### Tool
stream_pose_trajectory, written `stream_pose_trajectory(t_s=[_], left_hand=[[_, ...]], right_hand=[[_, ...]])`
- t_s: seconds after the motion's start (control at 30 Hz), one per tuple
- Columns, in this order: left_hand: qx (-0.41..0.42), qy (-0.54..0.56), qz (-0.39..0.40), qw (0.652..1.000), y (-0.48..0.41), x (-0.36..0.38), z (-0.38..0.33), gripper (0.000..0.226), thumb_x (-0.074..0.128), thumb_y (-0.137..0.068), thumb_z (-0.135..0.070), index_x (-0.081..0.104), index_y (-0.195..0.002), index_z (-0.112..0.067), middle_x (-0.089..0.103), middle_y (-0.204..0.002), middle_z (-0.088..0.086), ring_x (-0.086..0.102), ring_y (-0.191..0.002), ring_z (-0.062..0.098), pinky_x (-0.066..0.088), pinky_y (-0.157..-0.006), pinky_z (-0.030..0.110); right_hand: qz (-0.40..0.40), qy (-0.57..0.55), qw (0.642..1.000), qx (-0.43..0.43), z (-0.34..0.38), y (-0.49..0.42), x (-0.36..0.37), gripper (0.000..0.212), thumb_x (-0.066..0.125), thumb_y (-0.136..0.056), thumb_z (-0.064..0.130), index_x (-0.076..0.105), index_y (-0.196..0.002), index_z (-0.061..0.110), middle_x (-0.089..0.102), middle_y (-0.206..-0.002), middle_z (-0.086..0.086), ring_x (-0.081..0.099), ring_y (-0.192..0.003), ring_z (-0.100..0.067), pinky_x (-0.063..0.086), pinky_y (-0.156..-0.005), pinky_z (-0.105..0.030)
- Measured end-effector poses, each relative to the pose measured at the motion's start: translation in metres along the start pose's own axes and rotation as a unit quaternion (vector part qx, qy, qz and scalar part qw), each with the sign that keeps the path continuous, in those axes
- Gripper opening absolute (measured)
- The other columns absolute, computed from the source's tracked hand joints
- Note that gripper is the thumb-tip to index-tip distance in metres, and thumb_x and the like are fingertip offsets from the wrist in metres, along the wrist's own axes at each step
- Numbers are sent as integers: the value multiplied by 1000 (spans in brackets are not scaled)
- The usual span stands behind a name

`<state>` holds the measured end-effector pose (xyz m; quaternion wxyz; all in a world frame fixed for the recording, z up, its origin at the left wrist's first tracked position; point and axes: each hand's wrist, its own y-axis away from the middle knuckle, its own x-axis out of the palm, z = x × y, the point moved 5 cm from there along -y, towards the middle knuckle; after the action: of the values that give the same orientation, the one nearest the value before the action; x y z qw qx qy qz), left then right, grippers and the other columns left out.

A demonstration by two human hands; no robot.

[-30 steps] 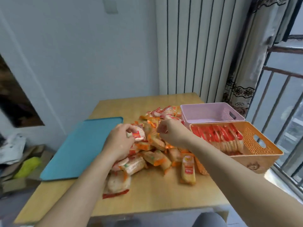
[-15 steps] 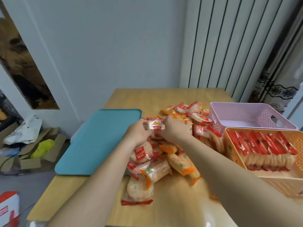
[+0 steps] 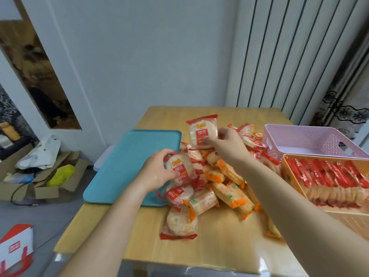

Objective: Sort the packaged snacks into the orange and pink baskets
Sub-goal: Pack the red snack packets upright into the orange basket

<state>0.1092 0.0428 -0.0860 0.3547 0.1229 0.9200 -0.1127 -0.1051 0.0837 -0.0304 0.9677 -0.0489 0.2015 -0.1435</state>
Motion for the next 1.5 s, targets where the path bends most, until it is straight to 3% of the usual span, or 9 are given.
stream_pose_trajectory(t_s=[0.23, 0.4, 0.53, 0.67, 0.9, 1.17, 1.27, 1.4, 1.5], left_hand=[[-94, 365, -68, 924, 13, -5, 0, 37, 73, -86, 4, 65, -121, -8, 77, -105, 9, 72, -103, 25, 57, -90, 38], [-112, 509, -56, 852, 26, -4, -3, 16, 59, -97, -10, 66, -110, -4, 75, -95, 11, 68, -86, 23, 55, -72, 32], [-127, 406, -93, 900, 31, -10, 17, 67, 86, -76, -12, 50, -132, -16, 75, -107, 11, 74, -94, 27, 58, -82, 44], [-188, 427, -147, 872, 43, -27, 44, 34, 72, -86, 4, 63, -118, -3, 76, -99, 16, 76, -81, 25, 62, -78, 41], [-246, 483, -112, 833, 66, -33, 58, 10, 66, -92, -1, 68, -102, -2, 76, -96, 16, 73, -81, 23, 61, -63, 29], [-196, 561, -95, 798, 75, -42, 49, 28, 57, -94, 5, 61, -119, -6, 70, -118, 19, 66, -110, 34, 50, -100, 54], [-213, 554, -107, 798, 75, -39, 47, 22, 60, -94, -1, 62, -116, -5, 71, -110, 18, 68, -98, 30, 55, -83, 44], [-254, 561, -129, 777, 79, -34, 49, 16, 60, -92, -4, 65, -107, -8, 73, -92, 13, 69, -80, 24, 56, -63, 33], [-268, 576, -140, 759, 84, -38, 56, 15, 59, -92, -6, 65, -105, -8, 73, -100, 15, 69, -86, 26, 57, -66, 33]], right_hand=[[106, 24, 994, 30, -9, 16, 32, 27, 69, -91, 29, 63, -115, 17, 64, -83, 5, 57, -67, -11, 46, -59, -26], [143, 68, 987, -2, 1, 19, 54, 10, 71, -89, 29, 64, -83, 28, 55, -68, 11, 54, -67, -10, 47, -64, -27], [168, 170, 969, -54, 7, 20, 72, 34, 79, -83, 40, 67, -106, 19, 57, -78, 13, 56, -71, -7, 40, -61, -21], [183, 275, 940, -90, 7, 25, 76, 25, 69, -92, 34, 70, -108, 16, 66, -96, 5, 67, -95, -19, 47, -69, -24], [210, 560, 790, -135, -4, 59, 119, 54, 74, -71, 62, 63, -102, 19, 60, -90, 0, 61, -80, -23, 53, -61, -33], [145, 371, 912, -95, 28, 23, 66, 10, 61, -86, 27, 71, -84, 23, 70, -85, 7, 67, -80, -20, 59, -70, -36], [249, 396, 872, -142, 28, 45, 82, 20, 65, -90, 44, 69, -93, 24, 60, -79, 15, 61, -78, -14, 45, -60, -24], [226, 611, 735, -187, 10, 69, 118, 46, 65, -82, 63, 63, -100, 21, 59, -82, 3, 61, -77, -22, 50, -63, -32], [179, 594, 763, -181, 19, 61, 117, 27, 59, -93, 43, 63, -95, 17, 51, -75, 2, 58, -72, -22, 47, -59, -32]])
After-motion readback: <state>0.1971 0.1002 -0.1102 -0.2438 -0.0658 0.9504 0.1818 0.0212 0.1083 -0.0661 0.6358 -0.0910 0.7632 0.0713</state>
